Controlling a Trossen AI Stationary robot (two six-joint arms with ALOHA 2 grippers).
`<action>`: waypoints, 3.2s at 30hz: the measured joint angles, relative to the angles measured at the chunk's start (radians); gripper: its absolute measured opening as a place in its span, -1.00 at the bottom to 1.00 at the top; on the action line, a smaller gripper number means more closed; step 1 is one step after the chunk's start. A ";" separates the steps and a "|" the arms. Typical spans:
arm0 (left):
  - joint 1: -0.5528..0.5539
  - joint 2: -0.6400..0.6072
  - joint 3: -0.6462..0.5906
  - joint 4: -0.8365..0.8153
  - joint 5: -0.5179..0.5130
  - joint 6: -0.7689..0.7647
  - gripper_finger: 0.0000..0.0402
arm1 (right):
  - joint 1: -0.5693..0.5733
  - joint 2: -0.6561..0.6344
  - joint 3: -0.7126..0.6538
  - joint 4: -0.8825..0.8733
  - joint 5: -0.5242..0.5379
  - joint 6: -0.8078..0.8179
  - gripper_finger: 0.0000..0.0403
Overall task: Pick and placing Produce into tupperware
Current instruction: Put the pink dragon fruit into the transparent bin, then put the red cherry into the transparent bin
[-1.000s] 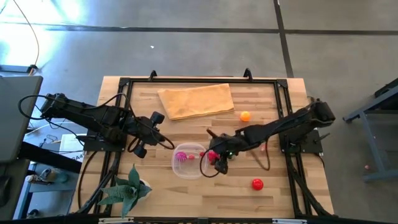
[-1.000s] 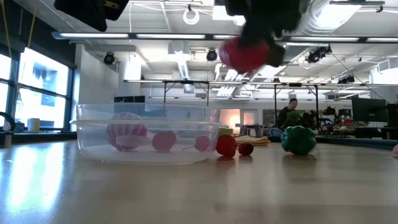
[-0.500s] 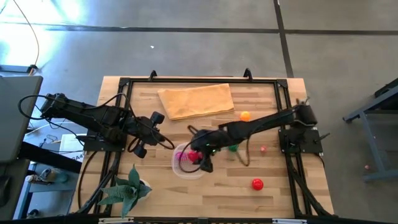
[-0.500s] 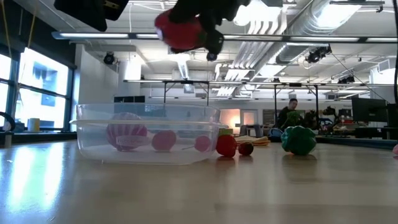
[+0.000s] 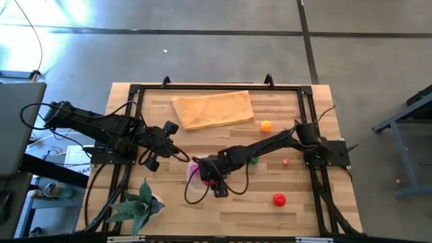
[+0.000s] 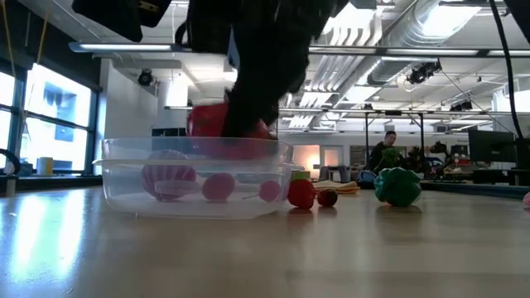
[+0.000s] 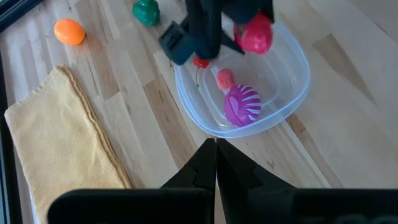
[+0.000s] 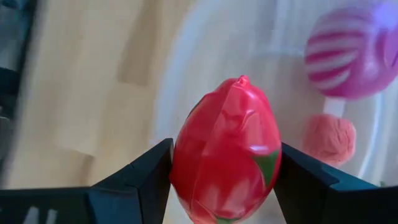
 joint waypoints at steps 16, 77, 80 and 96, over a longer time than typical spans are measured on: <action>0.000 0.000 0.000 0.000 0.000 0.000 -0.99 | -0.020 0.065 0.000 -0.020 0.048 -0.034 0.09; 0.000 0.000 0.000 0.000 0.000 0.000 -0.99 | -0.081 -0.327 -0.149 -0.348 0.154 -0.010 0.29; 0.000 0.000 0.000 0.000 0.000 0.000 -0.99 | -0.084 -0.436 -0.343 -0.209 0.124 0.055 0.29; 0.000 0.000 0.000 0.000 0.000 0.000 -0.99 | -0.153 -0.591 -0.742 0.241 0.069 0.058 0.17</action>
